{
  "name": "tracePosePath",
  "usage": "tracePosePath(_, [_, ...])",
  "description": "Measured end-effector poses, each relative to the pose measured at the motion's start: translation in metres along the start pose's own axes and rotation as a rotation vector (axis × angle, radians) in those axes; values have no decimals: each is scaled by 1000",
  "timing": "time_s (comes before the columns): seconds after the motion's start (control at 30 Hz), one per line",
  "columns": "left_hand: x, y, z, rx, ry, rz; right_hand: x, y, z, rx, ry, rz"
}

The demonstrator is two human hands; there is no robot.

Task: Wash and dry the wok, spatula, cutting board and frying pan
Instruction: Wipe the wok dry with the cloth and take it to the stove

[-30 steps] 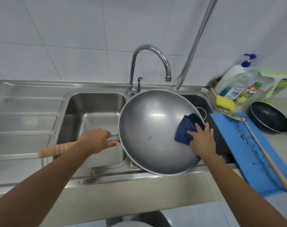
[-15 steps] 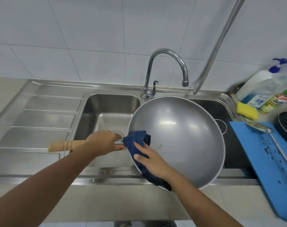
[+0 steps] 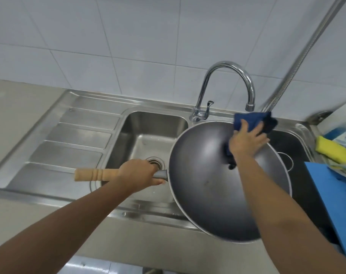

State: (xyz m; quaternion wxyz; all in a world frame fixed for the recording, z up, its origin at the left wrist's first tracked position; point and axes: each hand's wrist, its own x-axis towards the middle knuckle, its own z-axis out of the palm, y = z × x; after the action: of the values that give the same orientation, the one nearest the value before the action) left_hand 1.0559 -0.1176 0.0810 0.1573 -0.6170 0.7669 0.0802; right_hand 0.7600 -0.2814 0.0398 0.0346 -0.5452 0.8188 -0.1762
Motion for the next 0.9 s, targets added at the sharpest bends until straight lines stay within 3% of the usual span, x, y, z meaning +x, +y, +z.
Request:
tracePosePath(0.1, [3,1,0,-3,11,9,-13,56,-11,-61,20,223])
tracePosePath(0.2, [9,5,-4,-31,10,15,-58,94,-10,-167,4,252])
tracePosePath(0.33, [12,7,-7,-39,14,32,-130,82,3,-241,-301,190])
tracePosePath(0.43, [11,6,-4,-52,2,29,-175,31,13,12,-609,7])
tracePosePath(0.53, [13,7,0,-60,-12,26,-194,-14,-3,566,-851,-106])
tracePosePath(0.6, [14,7,-2,-62,-11,27,-191,-8,-8,655,-942,-219])
tracePosePath(0.7, [14,5,-1,-77,-19,29,-163,55,4,231,-822,-439])
tracePosePath(0.83, [9,9,5,-102,14,26,-101,135,-27,-442,-375,-320])
tracePosePath(0.9, [7,12,9,-119,25,33,-90,137,-44,-666,-263,-215])
